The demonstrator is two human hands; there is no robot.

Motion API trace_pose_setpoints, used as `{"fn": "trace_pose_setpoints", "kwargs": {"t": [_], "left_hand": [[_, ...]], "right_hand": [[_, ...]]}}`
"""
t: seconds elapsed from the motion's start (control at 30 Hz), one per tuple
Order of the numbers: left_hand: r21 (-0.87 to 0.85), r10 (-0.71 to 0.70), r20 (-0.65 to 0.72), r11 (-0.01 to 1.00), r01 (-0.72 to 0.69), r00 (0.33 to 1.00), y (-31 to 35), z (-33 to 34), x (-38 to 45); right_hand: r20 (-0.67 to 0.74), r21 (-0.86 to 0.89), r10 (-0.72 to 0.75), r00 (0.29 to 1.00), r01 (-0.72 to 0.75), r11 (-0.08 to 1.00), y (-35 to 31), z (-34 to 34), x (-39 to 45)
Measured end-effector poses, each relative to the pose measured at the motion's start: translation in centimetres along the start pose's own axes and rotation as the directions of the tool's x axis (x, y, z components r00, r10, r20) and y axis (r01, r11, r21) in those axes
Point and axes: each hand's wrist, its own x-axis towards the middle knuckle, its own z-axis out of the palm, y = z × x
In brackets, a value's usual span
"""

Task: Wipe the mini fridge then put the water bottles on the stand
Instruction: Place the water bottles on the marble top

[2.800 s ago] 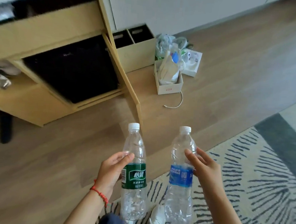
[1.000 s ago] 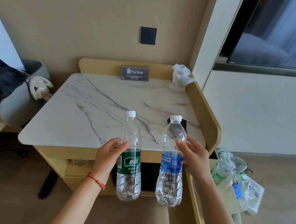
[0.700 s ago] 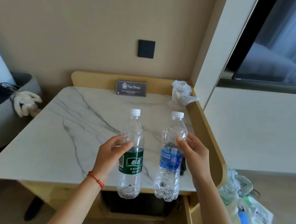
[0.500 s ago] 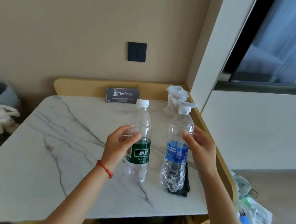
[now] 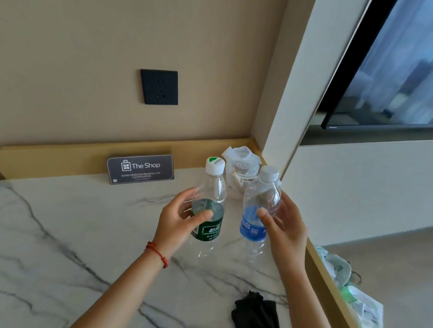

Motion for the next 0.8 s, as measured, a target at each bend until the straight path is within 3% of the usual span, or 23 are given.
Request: {"fn": "trace_pose_setpoints", "kwargs": {"t": [0.2,0.8], "left_hand": [[-0.046,0.017,-0.074,0.999,-0.020,0.997,-2.0,2.3,2.9],[-0.021,0.024,-0.051,0.999,-0.025,0.998,-4.9,3.9,5.3]], "right_hand": [[0.001,0.022,-0.021,1.000,0.021,1.000,2.3,0.4,2.8],[0.044,0.021,-0.024,0.999,0.023,1.000,6.4,1.0,5.0]]}}
